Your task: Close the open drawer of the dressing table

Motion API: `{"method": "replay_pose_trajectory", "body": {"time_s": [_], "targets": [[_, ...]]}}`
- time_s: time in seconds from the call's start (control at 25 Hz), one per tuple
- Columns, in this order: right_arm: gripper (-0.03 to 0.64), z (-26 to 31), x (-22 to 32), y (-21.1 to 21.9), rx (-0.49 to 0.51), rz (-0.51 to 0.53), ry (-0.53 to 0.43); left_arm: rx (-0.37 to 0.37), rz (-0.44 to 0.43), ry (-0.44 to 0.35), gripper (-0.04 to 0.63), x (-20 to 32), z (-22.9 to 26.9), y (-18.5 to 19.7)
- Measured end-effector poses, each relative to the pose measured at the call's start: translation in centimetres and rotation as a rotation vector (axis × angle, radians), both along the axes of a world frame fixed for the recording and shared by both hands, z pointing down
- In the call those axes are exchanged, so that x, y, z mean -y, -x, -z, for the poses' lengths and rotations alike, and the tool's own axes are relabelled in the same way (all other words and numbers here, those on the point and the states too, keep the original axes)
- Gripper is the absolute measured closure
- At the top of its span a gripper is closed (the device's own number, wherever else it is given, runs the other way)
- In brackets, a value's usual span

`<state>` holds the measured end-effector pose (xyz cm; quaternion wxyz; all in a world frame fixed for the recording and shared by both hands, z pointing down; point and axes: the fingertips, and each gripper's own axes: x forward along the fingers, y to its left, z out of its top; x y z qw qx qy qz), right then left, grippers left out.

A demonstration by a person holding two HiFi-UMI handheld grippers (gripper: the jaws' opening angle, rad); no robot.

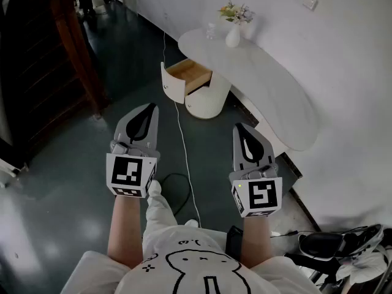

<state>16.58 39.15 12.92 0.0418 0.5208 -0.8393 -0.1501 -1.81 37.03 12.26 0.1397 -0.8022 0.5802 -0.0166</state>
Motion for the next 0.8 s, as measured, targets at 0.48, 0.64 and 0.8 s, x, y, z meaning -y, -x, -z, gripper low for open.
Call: {"method": "replay_pose_trajectory", "body": {"time_s": [0.48,0.64,0.8], "targets": [[0.618,0.4,1.6,-0.9,0.032,-0.014,-0.001,0.013,-0.024,0.004,0.580,2.0,0.0,-0.4],[0.618,-0.1,4.5,0.0,0.011,-0.009,0.016,-0.008,-0.019,0.019,0.580,5.1,-0.4,0.8],[0.618,0.2,8.3,1.8,0.014,-0.016,0.023,-0.011,-0.025,0.024,0.580,9.1,-0.1,2.8]]}}
